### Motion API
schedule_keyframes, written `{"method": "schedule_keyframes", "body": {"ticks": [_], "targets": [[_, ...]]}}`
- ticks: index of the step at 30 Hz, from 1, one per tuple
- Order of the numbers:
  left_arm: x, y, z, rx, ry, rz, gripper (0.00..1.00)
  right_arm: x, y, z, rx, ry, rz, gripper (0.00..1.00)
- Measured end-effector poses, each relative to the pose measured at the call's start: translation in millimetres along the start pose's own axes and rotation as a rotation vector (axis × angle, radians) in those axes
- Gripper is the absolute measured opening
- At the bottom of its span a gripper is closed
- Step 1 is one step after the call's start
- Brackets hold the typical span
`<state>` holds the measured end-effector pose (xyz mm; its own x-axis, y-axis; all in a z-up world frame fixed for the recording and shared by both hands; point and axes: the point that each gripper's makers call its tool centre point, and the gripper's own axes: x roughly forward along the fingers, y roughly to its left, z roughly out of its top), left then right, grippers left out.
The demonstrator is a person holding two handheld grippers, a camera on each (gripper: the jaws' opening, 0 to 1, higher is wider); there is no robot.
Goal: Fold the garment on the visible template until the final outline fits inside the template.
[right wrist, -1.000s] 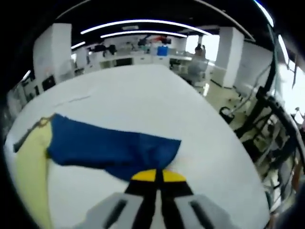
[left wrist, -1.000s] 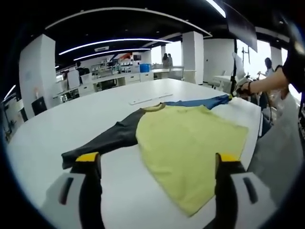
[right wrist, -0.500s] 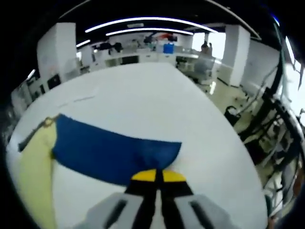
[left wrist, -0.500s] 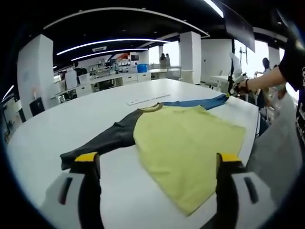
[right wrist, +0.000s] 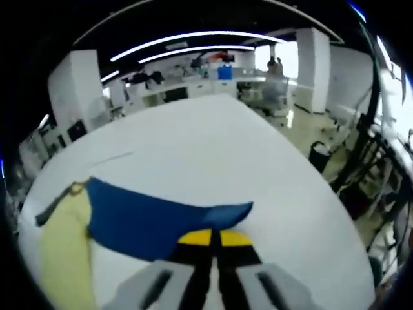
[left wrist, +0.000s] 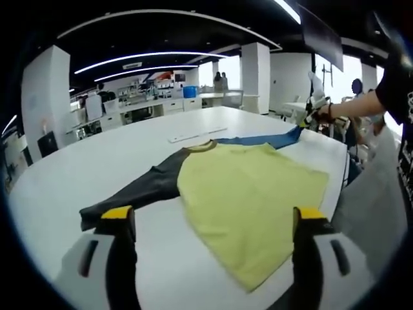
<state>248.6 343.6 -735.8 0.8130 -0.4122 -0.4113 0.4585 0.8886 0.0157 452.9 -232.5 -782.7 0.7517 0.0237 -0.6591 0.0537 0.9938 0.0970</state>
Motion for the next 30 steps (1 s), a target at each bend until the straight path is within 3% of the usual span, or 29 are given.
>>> {"method": "schedule_keyframes", "body": {"ticks": [9, 23, 30], "targets": [[-2, -0.9, -0.6, 0.003, 0.004, -0.008, 0.99, 2, 38, 27.1, -0.038, -0.035, 0.058, 0.00], [-6, -2.5, -2.1, 0.001, 0.005, -0.005, 0.99, 2, 109, 53.7, -0.055, -0.064, 0.168, 0.00], [-7, -1.4, 4.3, -0.004, -0.014, -0.008, 0.99, 6, 146, 56.8, -0.068, -0.056, 0.213, 0.00]]}}
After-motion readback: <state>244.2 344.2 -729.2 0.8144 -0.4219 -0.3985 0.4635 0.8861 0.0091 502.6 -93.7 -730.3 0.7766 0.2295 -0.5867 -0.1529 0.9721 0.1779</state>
